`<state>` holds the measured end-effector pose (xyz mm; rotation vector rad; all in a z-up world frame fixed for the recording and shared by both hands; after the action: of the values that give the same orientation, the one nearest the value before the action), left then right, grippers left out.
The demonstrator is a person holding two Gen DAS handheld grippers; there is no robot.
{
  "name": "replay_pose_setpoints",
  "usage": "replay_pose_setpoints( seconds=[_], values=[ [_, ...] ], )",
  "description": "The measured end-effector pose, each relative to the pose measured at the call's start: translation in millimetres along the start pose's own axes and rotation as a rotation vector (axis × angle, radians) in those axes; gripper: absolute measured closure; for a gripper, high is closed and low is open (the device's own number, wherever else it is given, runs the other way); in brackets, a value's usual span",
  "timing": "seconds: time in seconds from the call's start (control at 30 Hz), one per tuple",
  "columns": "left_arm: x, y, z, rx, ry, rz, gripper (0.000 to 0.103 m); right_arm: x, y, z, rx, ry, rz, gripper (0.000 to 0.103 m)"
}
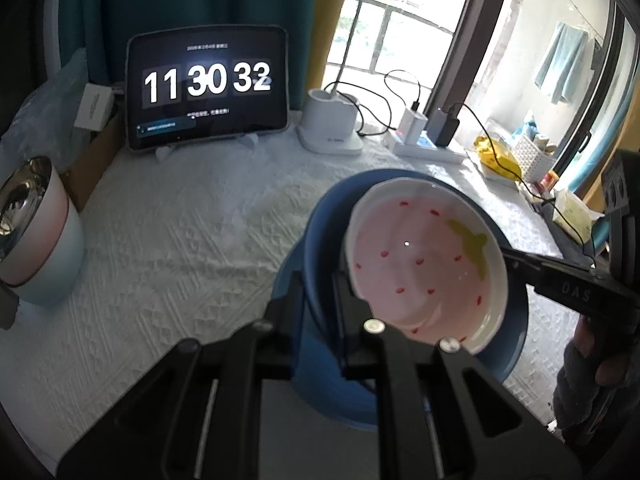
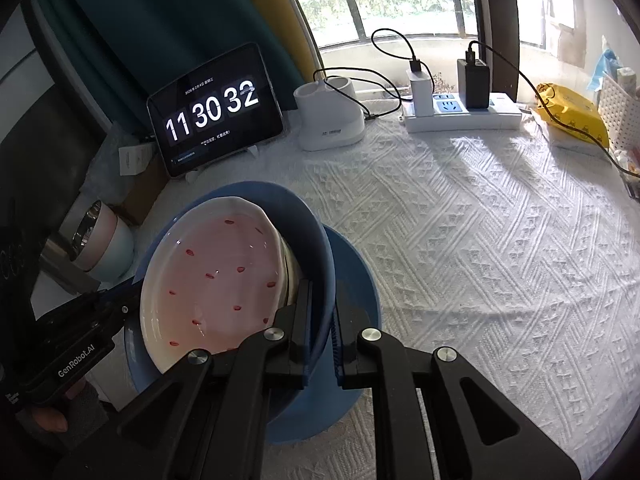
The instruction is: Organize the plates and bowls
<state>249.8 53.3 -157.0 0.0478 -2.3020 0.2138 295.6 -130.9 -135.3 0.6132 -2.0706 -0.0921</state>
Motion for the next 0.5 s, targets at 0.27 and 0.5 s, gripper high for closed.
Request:
replay_pose_setpoints(
  seconds=[0.27, 0.5],
  values=[
    [0.4, 0.3, -1.2, -0.001, -0.001, -0.006, 0.091, -1.3, 0.9, -0.2, -0.003, -0.001, -0.002, 0.092],
    [-2.9, 2.7, 0.1, -0.005, 0.001, -0.011, 0.091, -3.9, 0.1, -1.2, -0.011, -0.004, 0.008, 0.092]
  ],
)
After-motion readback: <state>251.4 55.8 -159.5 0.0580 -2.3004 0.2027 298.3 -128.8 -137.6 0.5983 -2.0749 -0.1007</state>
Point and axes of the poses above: each gripper's, at about its wrist camera, not at the fingertips, and x roughly against the way its jaws point, y to its left, z to its underside, the point moved 4 cm from there along -x, roughly the way its jaws point, and after that the axes turned 3 degrees about -z, right-handed, at the moved point
